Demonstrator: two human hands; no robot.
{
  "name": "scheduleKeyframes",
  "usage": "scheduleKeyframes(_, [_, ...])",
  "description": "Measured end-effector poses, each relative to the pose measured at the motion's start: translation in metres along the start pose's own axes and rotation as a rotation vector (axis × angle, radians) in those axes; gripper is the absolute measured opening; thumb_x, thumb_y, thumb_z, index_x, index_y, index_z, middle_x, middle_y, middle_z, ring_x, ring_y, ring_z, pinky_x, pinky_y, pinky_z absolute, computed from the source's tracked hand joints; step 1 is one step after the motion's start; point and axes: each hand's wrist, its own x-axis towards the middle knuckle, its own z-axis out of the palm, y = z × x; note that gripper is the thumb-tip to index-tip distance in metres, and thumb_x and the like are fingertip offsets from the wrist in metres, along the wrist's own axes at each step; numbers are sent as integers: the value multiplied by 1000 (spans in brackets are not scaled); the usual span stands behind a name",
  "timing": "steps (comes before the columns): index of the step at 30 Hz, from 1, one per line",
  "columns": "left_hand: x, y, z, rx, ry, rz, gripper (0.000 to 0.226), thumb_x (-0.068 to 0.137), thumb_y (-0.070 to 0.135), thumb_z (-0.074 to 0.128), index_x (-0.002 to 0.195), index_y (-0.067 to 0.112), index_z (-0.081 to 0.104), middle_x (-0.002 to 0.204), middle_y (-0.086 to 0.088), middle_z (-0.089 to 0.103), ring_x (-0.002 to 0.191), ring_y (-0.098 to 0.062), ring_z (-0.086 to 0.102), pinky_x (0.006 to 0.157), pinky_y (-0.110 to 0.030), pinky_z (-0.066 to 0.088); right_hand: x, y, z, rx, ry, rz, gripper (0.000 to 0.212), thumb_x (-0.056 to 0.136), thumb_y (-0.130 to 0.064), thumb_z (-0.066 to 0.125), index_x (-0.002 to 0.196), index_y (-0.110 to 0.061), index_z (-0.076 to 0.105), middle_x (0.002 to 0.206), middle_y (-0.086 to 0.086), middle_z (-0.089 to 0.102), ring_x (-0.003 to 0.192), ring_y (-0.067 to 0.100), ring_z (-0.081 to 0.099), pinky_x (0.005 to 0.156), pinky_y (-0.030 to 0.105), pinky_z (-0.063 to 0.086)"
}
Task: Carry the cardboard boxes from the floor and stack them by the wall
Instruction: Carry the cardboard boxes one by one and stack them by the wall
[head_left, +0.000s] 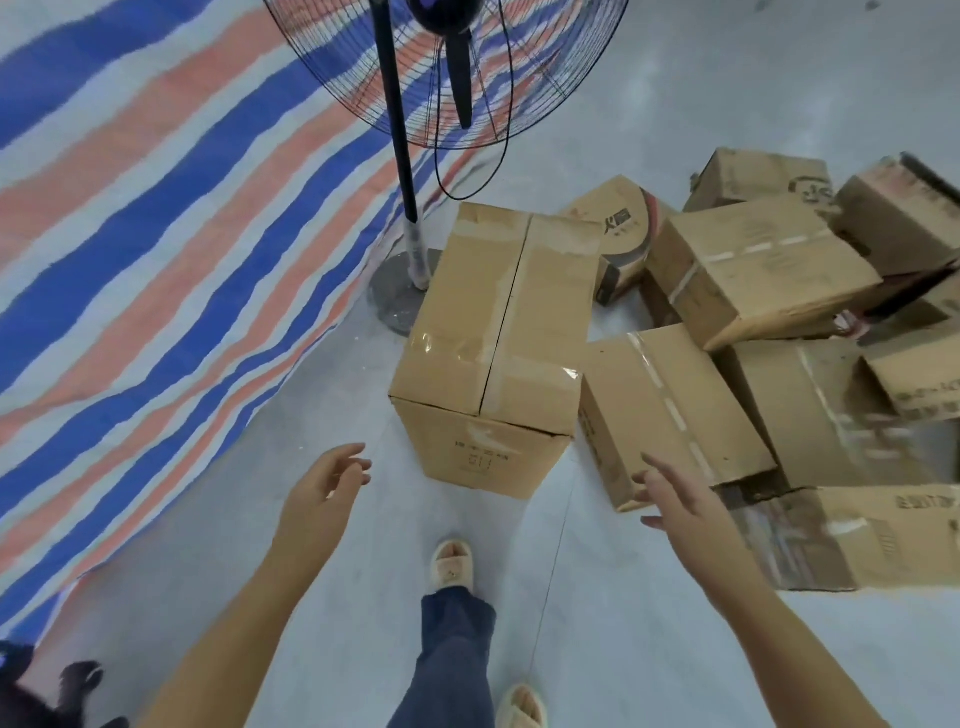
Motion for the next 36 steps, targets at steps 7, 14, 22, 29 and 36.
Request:
scheduleKeyframes(7, [190, -35, 54, 35, -33, -249, 36, 99, 22, 44, 134, 19, 48, 131, -4, 53, 115, -18, 51, 99, -36, 42, 151, 28, 81, -75, 51, 300, 47, 98, -30, 44, 142, -12, 41, 127, 2, 55, 109, 19, 52, 100, 41, 43])
scheduleKeyframes(14, [289, -90, 104, -145, -187, -546, 46, 99, 34, 45, 142, 18, 39, 139, -2, 47, 117, -17, 49, 101, -34, 39, 237, 85, 140, 72, 96, 518, 44, 100, -30, 41, 141, -15, 37, 127, 2, 51, 106, 20, 55, 88, 39, 51])
scheduleKeyframes(22, [276, -75, 111, -250, -134, -526, 29, 97, 34, 47, 126, 37, 47, 109, 26, 53, 100, 6, 48, 96, -35, 39, 236, 72, 134, 162, 267, 599, 28, 94, -38, 50, 118, -25, 50, 106, -7, 55, 103, 19, 53, 92, 42, 48])
scheduleKeyframes(29, [275, 2, 83, -212, -50, -385, 34, 88, 59, 50, 116, 40, 44, 97, 29, 50, 89, 6, 51, 72, -18, 40, 231, -18, 93, 113, 424, 457, 24, 88, -51, 53, 95, -28, 57, 88, -17, 54, 81, 3, 50, 65, 26, 36])
scheduleKeyframes(36, [320, 49, 67, -46, -277, -541, 68, 68, 83, 48, 119, 39, 35, 113, 12, 43, 101, -16, 46, 69, -32, 45, 263, -67, 82, 252, 377, 550, 49, 87, -60, 52, 124, -27, 51, 126, -1, 52, 111, 23, 46, 97, 46, 40])
